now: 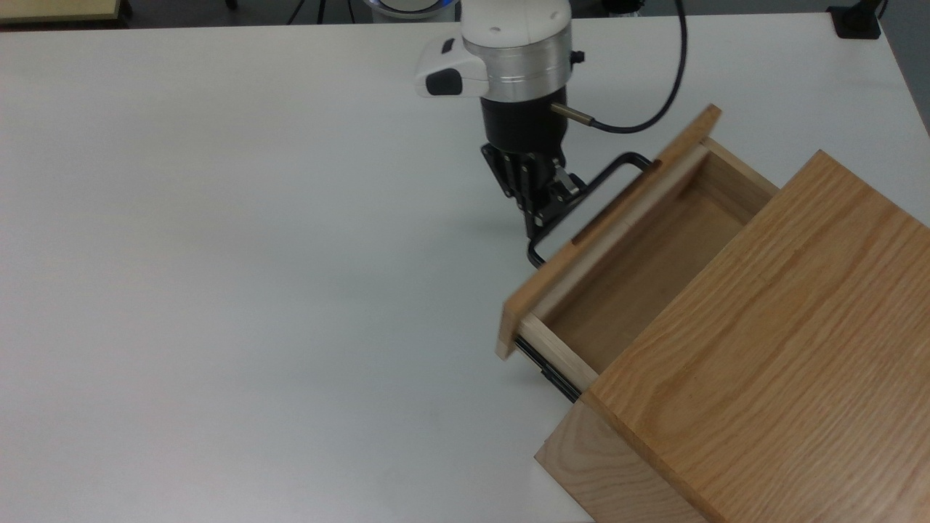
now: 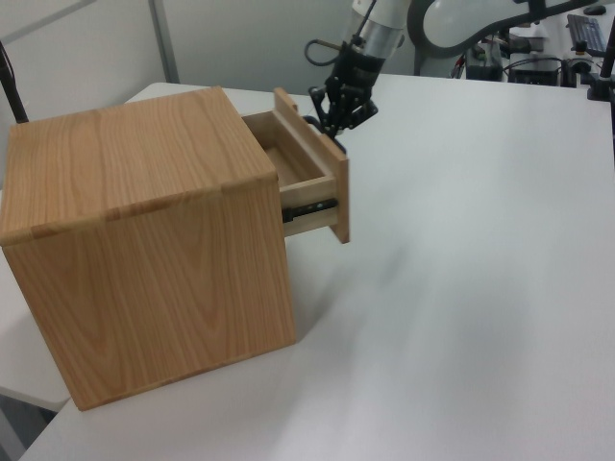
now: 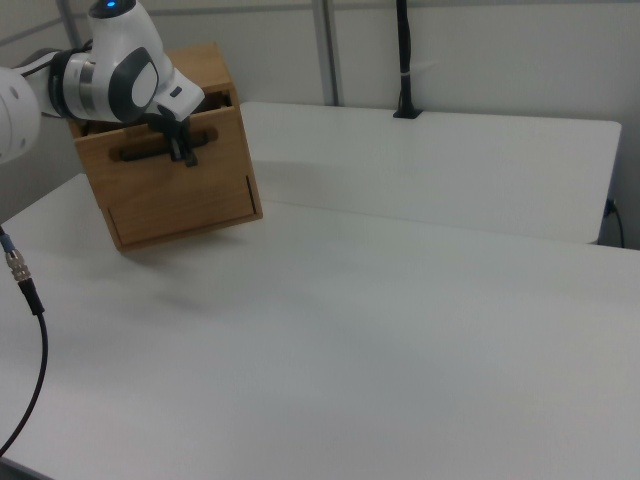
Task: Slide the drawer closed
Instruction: 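Push the drawer by its handle into the wooden cabinet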
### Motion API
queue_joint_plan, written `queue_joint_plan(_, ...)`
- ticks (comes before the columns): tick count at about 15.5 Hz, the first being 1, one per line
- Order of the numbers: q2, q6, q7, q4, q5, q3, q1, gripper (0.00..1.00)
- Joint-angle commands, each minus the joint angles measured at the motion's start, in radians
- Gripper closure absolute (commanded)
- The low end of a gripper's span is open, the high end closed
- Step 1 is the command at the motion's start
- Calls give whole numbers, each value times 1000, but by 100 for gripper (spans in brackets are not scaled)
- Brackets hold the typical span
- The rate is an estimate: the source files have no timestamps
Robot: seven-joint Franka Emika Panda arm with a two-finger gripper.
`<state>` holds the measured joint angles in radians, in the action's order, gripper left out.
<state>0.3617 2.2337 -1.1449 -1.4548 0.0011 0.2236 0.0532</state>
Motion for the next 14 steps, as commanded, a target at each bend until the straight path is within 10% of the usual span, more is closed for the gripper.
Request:
queue_joint_plan(1,81,37,-68,114,13,13,29,100)
queue_joint_plan(14,169,141,-214,260,-104,-72,200,100)
